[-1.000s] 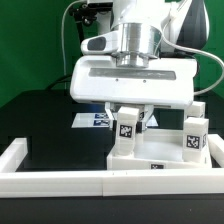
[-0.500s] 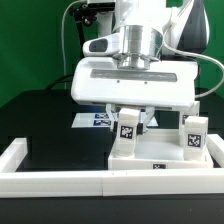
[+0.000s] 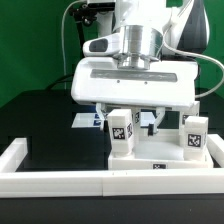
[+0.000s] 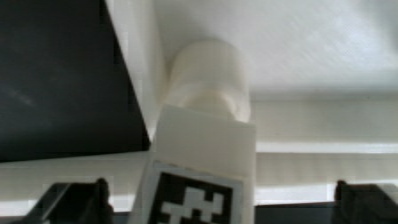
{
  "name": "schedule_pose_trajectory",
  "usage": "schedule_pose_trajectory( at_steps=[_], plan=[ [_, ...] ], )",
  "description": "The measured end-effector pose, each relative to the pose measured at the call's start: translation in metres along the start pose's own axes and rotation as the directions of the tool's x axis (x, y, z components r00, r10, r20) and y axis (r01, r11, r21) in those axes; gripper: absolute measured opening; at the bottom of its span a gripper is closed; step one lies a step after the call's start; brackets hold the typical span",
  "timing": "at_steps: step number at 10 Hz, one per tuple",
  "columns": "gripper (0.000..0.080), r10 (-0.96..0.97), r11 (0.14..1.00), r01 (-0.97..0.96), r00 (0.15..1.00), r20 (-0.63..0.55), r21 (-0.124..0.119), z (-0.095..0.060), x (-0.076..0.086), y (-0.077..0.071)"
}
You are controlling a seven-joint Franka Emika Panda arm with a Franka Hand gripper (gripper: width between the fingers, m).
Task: Assemble square table
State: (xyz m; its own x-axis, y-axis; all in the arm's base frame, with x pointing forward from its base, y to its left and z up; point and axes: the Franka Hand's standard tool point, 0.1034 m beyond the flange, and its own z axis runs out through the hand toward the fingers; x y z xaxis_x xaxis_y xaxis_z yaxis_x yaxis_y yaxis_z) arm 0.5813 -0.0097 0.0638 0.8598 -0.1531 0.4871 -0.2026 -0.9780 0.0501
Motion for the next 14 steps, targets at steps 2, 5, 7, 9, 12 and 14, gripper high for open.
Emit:
schedule_pose_trajectory(
  at_steps=[2,5,7,9,12,14],
  plan=[
    [0.0643,0.000,1.000,0.000,1.000,0.000,0.000,0.000,0.000,0.000],
    [0.0649,-0.009,1.000,0.009,1.000,0.016,0.006,-0.008,0.007,0.004],
    [0.0649,-0.010,1.000,0.009,1.000,0.014,0.021,-0.025,0.022,0.010],
    [0.0649,-0.005,1.000,0.004,0.999,0.033,0.027,-0.028,0.024,0.011],
    [0.0649,-0.002,0.999,-0.004,0.991,0.135,0.042,-0.024,0.016,0.008],
    [0.0649,0.004,0.999,-0.016,0.971,0.238,0.051,-0.021,0.019,0.010]
  ],
)
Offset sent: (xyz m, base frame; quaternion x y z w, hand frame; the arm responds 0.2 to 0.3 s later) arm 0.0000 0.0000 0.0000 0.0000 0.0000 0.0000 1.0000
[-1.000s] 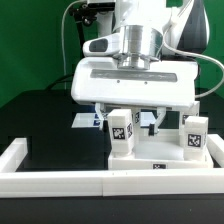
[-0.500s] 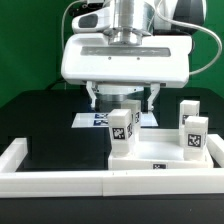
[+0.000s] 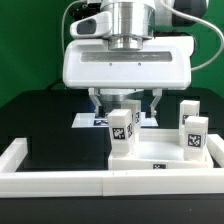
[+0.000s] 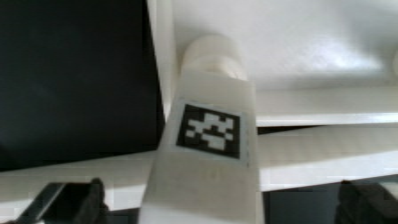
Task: Assemble square table
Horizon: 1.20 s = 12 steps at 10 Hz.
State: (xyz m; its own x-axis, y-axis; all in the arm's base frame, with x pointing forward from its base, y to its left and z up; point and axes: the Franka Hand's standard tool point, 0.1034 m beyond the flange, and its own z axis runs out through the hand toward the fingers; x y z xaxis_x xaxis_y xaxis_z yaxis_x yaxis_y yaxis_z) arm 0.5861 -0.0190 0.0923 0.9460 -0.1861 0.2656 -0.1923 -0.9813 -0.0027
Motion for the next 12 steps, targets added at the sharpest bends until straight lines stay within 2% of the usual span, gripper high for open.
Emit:
schedule_pose_trajectory(
  at_steps=[1,2,3,4,5,6,9,10,11,12],
  plan=[
    [0.0649,-0.001,1.000,0.000,0.995,0.097,0.009,0.003,-0.005,0.004],
    [0.0649,0.012,1.000,-0.015,0.984,0.179,0.017,0.003,-0.004,0.010],
    [0.0649,0.017,1.000,-0.022,0.978,0.210,0.018,0.005,-0.005,0.012],
    [0.0649,0.022,0.999,-0.032,0.951,0.308,0.027,0.005,-0.015,0.013],
    [0.0649,0.025,0.998,-0.044,0.908,0.418,0.036,0.003,-0.017,0.012],
    [0.0649,0.030,0.998,-0.049,0.902,0.430,0.033,0.005,-0.007,0.007],
    [0.0637,0.033,0.998,-0.051,0.906,0.423,0.032,0.004,-0.005,0.003],
    [0.0443,0.032,0.998,-0.051,0.906,0.422,0.032,0.004,-0.005,0.003],
    [0.0288,0.031,0.998,-0.049,0.908,0.418,0.033,0.004,-0.003,0.003],
    [0.0288,0.030,0.998,-0.048,0.910,0.414,0.033,0.004,-0.002,0.002]
  ],
)
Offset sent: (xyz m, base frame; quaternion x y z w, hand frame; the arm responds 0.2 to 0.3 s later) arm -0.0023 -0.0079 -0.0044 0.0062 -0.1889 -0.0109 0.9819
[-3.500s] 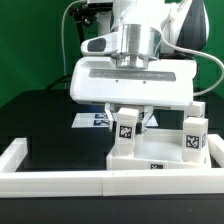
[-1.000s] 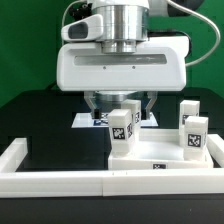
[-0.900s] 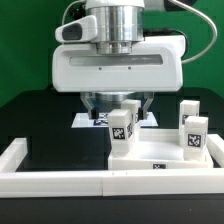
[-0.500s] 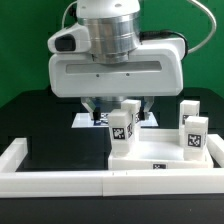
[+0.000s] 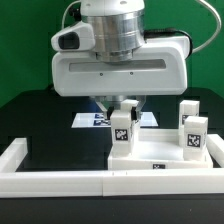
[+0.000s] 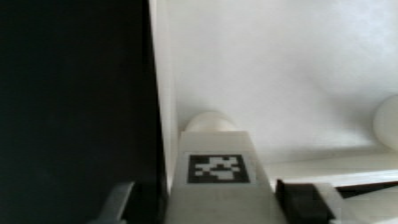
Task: Assemble square table
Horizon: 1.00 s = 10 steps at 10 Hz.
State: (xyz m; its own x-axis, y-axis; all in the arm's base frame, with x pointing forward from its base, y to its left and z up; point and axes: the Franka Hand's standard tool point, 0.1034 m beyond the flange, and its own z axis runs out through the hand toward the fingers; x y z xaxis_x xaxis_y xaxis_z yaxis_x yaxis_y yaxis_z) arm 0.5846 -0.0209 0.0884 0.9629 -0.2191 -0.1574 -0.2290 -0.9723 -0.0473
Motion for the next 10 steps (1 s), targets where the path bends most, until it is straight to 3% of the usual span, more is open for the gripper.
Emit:
schedule_pose_trajectory(
  at_steps=[5,7,10],
  plan=[
    [0.0291,0.050,0.999,-0.050,0.999,0.001,0.002,0.0003,-0.0002,0.0002],
    [0.0291,0.208,0.978,-0.208,0.978,0.001,0.002,0.0004,-0.0005,-0.0007],
    [0.0292,0.486,0.874,-0.486,0.874,0.003,0.001,0.0010,-0.0016,-0.0049]
  ],
)
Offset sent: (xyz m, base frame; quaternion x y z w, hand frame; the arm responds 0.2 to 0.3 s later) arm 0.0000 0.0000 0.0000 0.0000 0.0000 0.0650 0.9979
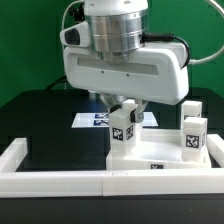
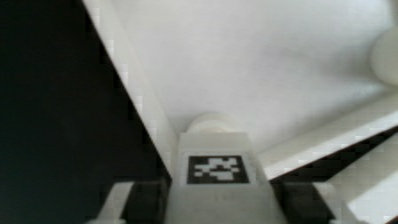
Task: Assemble square table
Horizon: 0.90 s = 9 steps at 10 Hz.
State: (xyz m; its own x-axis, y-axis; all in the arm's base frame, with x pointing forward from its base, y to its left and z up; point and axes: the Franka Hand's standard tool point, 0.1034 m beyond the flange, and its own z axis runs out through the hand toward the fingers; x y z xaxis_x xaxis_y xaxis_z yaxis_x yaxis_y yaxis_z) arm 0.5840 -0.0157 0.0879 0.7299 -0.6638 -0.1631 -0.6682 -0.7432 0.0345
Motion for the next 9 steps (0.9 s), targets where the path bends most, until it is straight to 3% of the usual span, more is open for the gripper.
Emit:
schedule_pose_trajectory(
  at_steps=[4,6,7,8,9],
  plan=[
    [0.0292,0.324,0.946,-0.324,0.946,-0.001,-0.004,0.0012,-0.0058,-0.0064],
    [0.0292,0.365,0.931,-0.365,0.931,-0.001,-0.004,0.0014,-0.0059,-0.0065],
    [0.0447,0.364,0.931,-0.364,0.931,-0.001,-0.004,0.0014,-0.0059,-0.0065],
    [0.0447,0.348,0.938,-0.348,0.938,-0.002,-0.006,0.0016,-0.0060,-0.0062],
    [0.0573,0.306,0.952,-0.306,0.952,-0.002,-0.007,0.0027,-0.0070,-0.0061]
  ],
)
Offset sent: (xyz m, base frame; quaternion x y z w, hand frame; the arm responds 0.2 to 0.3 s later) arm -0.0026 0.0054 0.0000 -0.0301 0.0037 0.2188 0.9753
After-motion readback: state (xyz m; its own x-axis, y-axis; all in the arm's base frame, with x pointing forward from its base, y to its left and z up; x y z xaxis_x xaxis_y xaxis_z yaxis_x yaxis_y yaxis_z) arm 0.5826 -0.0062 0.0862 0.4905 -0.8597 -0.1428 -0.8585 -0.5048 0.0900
